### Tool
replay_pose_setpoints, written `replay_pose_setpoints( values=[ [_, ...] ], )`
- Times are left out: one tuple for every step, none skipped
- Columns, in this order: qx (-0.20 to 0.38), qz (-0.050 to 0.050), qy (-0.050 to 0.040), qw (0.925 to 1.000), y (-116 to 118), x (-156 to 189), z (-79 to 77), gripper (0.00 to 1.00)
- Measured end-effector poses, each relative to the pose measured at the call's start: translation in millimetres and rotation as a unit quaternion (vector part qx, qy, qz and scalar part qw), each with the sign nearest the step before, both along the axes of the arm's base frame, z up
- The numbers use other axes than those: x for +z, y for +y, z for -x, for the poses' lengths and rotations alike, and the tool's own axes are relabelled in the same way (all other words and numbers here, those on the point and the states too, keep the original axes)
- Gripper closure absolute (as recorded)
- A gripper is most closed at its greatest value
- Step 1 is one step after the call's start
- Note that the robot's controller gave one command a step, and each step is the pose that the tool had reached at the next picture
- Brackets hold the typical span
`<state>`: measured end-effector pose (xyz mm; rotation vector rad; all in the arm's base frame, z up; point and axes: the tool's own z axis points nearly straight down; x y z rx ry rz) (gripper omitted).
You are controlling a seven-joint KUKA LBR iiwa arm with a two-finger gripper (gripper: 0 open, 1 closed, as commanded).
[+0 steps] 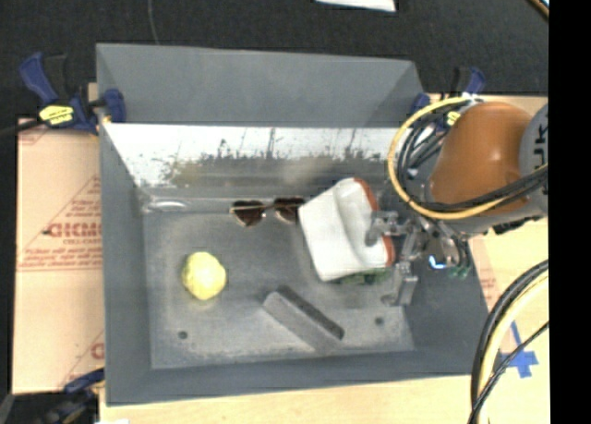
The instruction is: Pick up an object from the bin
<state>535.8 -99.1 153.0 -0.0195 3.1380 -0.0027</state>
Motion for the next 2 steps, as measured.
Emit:
replay_pose_setpoints(
  values=[
    [0.0, 0.0, 0.0001, 1.0, 0, 0, 0.0, 0.0],
    [-0.067, -0.001, -0.0039, 0.9977, -1, -48, 3.4, 0.0]
  ],
)
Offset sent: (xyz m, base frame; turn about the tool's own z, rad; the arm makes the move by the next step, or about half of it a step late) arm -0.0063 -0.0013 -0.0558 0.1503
